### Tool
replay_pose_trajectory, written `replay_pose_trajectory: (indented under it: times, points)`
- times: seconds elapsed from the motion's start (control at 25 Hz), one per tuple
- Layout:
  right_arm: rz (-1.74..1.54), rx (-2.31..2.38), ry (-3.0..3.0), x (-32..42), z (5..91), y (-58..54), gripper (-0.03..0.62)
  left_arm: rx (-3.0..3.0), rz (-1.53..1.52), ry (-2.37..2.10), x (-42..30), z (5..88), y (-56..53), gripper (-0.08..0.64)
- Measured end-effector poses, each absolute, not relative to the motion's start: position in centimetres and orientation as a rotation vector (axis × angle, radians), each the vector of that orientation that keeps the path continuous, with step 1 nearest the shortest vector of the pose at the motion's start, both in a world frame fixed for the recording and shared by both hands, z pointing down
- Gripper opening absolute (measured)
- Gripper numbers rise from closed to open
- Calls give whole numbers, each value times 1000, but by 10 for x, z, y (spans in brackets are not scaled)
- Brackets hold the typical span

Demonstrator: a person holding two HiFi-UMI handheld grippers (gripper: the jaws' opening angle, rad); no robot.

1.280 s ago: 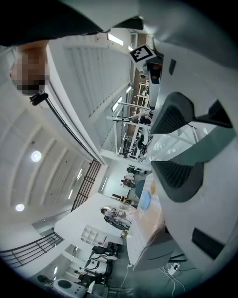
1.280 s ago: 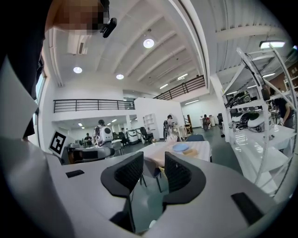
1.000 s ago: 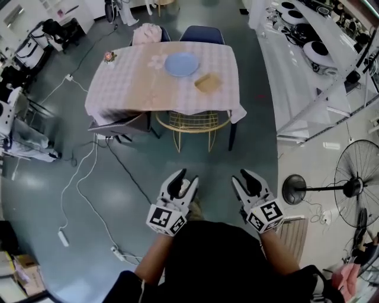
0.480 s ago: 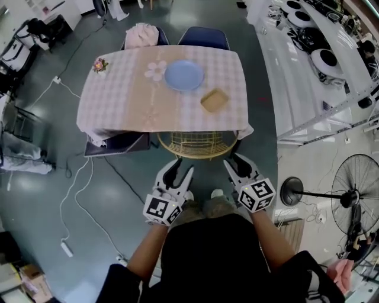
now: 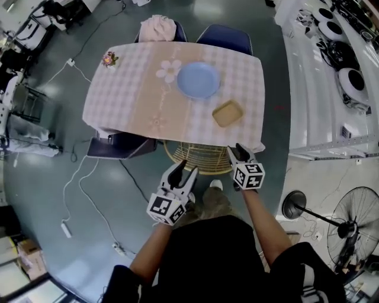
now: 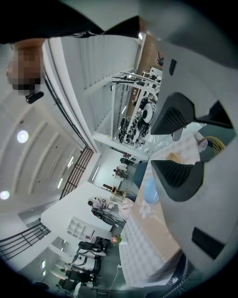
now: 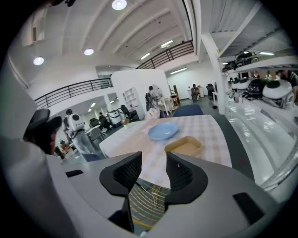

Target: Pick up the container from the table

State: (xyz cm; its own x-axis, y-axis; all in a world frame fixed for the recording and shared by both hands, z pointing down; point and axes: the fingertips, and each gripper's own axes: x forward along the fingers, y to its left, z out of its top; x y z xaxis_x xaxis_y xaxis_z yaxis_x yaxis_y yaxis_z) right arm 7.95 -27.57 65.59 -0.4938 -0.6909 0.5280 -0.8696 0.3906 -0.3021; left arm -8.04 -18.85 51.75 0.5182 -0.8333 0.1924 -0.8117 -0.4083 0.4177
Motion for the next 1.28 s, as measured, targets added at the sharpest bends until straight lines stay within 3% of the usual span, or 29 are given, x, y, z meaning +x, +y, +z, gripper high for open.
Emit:
replay_pose_trajectory:
  times: [0.08, 0.52, 0.76, 0.92, 1.28]
  points:
    - [856, 1410, -2276, 84, 688, -304, 152, 2286, -60, -1369, -81, 521, -200, 149]
    - [1106, 1706, -1911, 115, 809, -396, 155, 2156, -6, -1405, -91, 561, -229, 132]
    - [1131, 1766, -1849, 110, 821, -418, 153, 2126, -11, -1427, -93, 564, -227, 121]
    - [1132, 1794, -1785, 115, 826, -425, 97, 2134, -43, -1434, -95, 557, -226, 123]
    - [1158, 1823, -1725, 116, 828, -431, 83, 2125, -33, -1451, -99, 554, -217, 123]
